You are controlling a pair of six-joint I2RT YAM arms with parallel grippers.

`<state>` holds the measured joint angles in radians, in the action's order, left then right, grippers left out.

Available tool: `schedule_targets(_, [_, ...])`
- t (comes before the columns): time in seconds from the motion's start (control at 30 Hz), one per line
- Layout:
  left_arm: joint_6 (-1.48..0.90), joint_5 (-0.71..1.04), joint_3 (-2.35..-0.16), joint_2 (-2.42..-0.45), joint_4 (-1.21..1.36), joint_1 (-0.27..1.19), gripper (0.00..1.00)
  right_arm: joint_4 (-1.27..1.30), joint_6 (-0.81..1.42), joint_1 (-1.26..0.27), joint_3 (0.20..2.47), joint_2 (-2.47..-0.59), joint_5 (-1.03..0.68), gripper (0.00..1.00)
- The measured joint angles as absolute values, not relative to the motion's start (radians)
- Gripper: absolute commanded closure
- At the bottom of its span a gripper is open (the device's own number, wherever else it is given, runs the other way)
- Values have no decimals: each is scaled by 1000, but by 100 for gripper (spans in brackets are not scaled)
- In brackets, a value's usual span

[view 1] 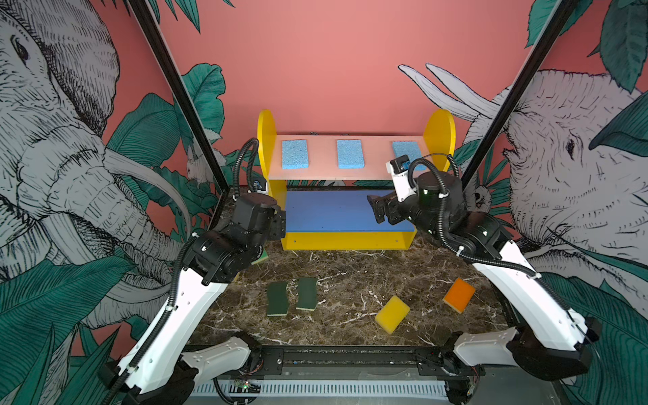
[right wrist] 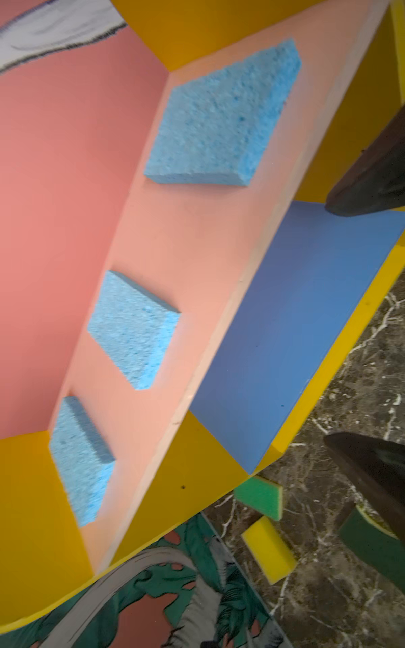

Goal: Place and organize the cleaning sponges onto the shelf
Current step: 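Lower both grippers down toward the green scrub sponges on the table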

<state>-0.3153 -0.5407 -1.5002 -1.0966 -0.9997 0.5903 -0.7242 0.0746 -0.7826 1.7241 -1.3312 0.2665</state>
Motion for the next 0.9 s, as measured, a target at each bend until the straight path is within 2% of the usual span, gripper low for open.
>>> schedule_targets(0.13, [-354, -499, -1402, -1091, -1013, 537, 19, -772, 91, -775, 1625, -1312, 275, 1])
schedule_targets(0.27, [-401, -457, -1298, -1060, -1017, 495, 18, -765, 154, -735, 1440, -1206, 268, 1])
schedule_targets(0.4, [-446, -395, -1202, -1029, -1023, 442, 17, -752, 227, -667, 1323, -1113, 208, 1])
schedule_targets(0.57, [-486, -283, -1093, -1026, -1028, 372, 17, -730, 320, -625, 1171, -1093, 143, 1])
schedule_targets(0.8, [-522, -161, -985, -1012, -1027, 326, 22, -730, 456, -581, 1002, -1098, 91, 1])
schedule_targets(0.9, [-555, -123, -938, -1000, -1031, 324, 28, -723, 510, -573, 955, -1087, 77, 1])
